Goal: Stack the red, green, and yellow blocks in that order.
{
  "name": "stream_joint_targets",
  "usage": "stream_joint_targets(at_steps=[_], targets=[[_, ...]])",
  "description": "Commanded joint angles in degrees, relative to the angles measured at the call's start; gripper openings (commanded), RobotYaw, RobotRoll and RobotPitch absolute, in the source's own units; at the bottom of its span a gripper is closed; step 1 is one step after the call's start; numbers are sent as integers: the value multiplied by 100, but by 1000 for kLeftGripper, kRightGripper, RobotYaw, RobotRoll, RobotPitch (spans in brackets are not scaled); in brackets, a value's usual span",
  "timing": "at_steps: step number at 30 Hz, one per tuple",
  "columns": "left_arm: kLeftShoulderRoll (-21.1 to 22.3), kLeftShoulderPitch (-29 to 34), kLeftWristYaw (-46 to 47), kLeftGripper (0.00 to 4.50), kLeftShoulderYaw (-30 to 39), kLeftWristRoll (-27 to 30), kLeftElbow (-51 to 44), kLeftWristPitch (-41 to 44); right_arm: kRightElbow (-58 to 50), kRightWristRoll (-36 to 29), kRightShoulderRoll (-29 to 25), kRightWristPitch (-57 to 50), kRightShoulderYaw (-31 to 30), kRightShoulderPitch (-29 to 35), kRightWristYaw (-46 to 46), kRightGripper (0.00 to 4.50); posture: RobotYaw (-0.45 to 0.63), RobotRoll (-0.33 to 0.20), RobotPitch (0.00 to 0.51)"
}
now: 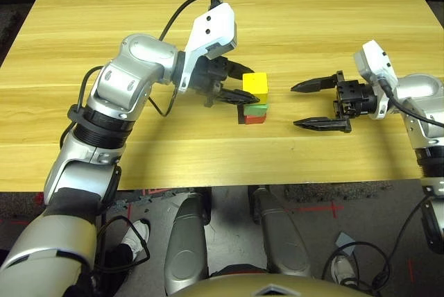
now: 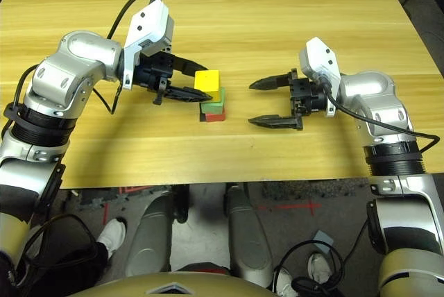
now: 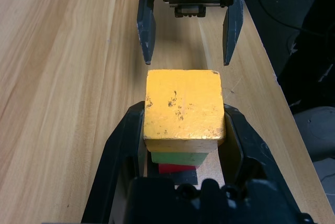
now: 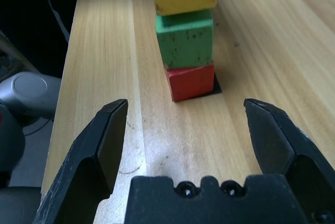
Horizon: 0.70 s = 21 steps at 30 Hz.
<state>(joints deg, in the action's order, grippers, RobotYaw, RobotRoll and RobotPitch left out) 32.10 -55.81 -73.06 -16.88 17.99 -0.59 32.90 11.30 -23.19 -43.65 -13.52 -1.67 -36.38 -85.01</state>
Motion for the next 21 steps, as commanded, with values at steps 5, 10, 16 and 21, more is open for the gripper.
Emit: stream_joint_targets(at_steps=[5,10,16,21], targets=[[-45,-16,-85,2046,-128,-59,-38,-69,-221,-77,-112,-81,89,173,39,4500,-238,-97,329],[-52,-1,-80,2046,-144,-75,-21,-73,-305,-107,-135,-142,99,222,61,4500,-240,-99,333],[-43,38,-58,2046,-156,-120,-21,-107,-298,-98,-132,-170,95,202,57,4500,-238,-101,334],[-1,72,-85,2046,-193,-207,-33,-187,-285,-93,-123,-183,86,171,52,4500,-236,-102,335]])
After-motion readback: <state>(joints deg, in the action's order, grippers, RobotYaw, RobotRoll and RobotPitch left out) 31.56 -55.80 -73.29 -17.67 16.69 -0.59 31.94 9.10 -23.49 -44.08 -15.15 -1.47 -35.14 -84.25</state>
